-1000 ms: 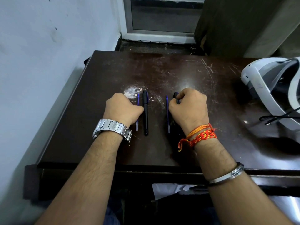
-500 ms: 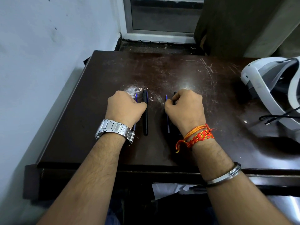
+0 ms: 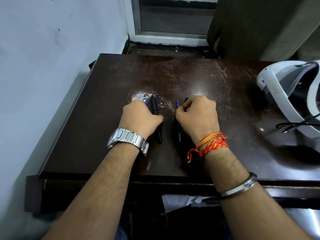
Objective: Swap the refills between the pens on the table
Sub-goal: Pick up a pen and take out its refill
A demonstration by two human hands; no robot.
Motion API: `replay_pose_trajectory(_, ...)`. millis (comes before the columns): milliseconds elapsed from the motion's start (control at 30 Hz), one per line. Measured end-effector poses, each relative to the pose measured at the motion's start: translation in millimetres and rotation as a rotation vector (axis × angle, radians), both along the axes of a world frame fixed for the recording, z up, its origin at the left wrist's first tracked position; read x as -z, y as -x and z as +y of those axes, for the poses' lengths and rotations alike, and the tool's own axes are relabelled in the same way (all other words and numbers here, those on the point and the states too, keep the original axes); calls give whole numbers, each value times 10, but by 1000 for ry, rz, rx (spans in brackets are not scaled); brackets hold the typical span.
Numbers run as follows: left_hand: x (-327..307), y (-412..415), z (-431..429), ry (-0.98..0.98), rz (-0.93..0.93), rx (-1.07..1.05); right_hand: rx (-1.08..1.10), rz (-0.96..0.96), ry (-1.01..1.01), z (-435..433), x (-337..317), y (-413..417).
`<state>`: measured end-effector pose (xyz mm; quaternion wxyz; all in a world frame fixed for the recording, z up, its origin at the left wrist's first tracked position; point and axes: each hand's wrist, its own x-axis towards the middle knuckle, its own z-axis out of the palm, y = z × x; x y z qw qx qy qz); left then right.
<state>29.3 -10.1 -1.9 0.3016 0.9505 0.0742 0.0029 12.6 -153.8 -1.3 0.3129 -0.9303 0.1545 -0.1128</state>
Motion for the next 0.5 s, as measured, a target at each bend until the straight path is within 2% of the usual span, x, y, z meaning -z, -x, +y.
replay_pose_trajectory(300,-17,17,-24,0,-31,-1,-3,-43,0,53,-4,14)
replay_pose_trajectory(400,-50,29,-34,54,-80,17,-32,-123,-89,93,-7,6)
replay_pose_trajectory(500,-88,50,-46,107,-123,54,-51,-124,-246,131,1,-13)
